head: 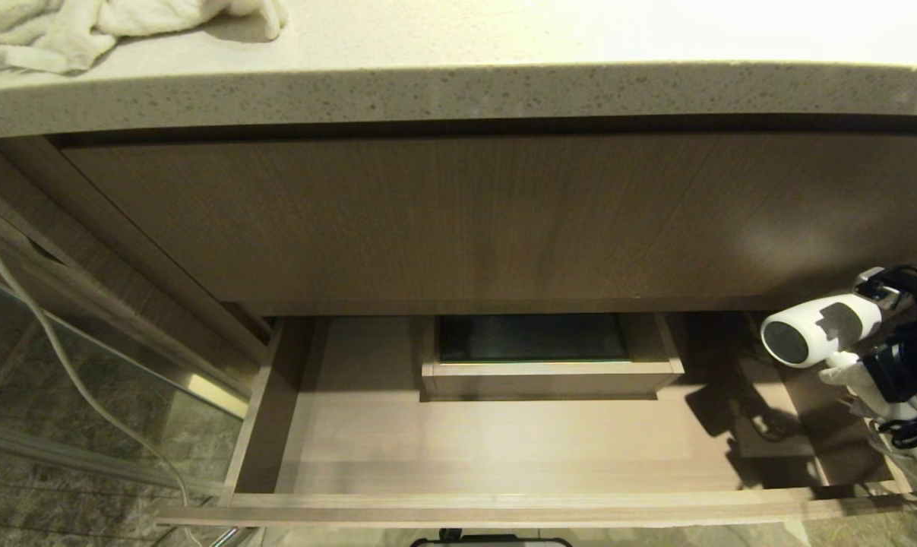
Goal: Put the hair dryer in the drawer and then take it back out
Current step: Put it into the drawer
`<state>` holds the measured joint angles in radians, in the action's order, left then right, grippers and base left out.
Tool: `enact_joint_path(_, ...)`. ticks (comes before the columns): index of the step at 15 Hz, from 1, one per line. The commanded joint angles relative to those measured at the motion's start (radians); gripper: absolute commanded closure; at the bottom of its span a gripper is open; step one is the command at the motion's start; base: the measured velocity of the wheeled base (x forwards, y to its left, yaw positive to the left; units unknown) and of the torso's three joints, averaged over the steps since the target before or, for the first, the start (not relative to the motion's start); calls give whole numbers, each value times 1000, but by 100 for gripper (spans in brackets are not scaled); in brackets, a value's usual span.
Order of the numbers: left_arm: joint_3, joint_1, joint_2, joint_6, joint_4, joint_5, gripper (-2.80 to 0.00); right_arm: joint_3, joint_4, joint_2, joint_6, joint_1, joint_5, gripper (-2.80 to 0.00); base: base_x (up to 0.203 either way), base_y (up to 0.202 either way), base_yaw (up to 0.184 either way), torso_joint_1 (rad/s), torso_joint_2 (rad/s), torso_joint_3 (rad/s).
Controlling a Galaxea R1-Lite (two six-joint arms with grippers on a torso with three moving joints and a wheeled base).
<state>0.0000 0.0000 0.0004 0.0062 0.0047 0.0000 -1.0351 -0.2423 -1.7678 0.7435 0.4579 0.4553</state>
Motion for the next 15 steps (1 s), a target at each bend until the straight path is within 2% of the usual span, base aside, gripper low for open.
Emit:
enact_joint_path(1, 2, 0, 1, 0, 0, 0, 0, 1, -3, -67, 69, 2, 25, 0, 0, 0, 0, 0, 0, 0)
enact_joint_path(6, 2, 0, 1, 0, 0, 0, 0, -42, 5, -169, 104, -2, 54, 0, 0, 0, 0, 0, 0, 0)
enact_joint_path(10, 2, 0, 1, 0, 0, 0, 0, -126, 12, -268, 114, -12, 71, 0, 0, 0, 0, 0, 0, 0)
enact_joint_path(15, 2, 0, 1, 0, 0, 0, 0, -231, 83, -426, 114, -41, 78, 0, 0, 0, 0, 0, 0, 0)
